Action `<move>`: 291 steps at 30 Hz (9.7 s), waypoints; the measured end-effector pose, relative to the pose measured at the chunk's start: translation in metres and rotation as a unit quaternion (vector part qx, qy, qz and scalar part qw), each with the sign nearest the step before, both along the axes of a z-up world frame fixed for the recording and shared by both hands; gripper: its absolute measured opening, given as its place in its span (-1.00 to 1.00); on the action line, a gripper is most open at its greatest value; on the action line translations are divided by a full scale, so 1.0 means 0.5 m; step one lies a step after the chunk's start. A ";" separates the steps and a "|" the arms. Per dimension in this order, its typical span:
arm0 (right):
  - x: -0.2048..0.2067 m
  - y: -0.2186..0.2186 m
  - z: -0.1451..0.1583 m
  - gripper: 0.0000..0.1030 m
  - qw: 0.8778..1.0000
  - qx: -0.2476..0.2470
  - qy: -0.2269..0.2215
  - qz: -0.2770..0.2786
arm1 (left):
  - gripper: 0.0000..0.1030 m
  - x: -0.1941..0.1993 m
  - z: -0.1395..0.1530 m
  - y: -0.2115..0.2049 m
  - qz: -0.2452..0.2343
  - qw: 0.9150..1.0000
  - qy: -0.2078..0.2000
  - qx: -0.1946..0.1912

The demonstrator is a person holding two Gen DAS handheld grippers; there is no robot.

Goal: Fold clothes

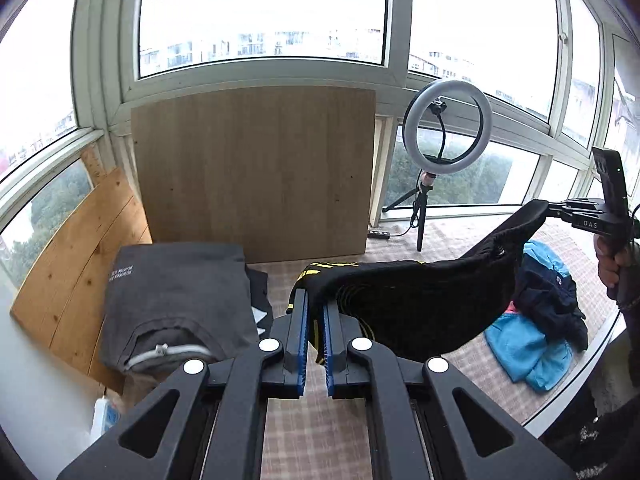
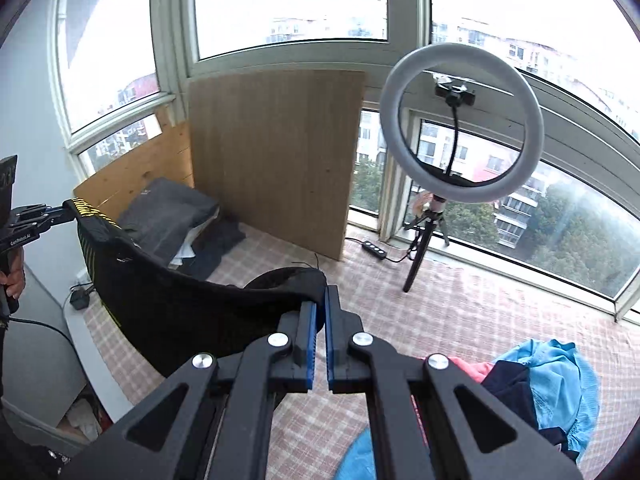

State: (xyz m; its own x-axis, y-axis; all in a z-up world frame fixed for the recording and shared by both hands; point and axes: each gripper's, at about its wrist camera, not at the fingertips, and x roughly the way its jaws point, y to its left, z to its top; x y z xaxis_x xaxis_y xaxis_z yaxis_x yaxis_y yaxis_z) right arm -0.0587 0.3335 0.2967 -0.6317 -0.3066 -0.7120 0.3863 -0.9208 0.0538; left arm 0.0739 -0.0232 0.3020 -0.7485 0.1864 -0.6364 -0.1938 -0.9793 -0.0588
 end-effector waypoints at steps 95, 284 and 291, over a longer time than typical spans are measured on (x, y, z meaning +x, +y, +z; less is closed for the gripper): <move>-0.343 0.131 -0.525 -0.96 0.976 0.055 -0.208 0.039 | -0.43 0.197 -0.533 0.655 -0.121 0.964 -0.228 0.066; -0.256 -0.543 -0.385 -0.49 0.986 0.004 -0.142 0.089 | -0.72 0.272 -0.521 -0.145 0.074 0.962 -0.158 0.210; -0.086 -0.434 -0.507 -0.49 0.982 -0.002 -0.181 0.055 | -0.72 0.089 -0.525 -0.126 -0.012 0.973 -0.164 0.163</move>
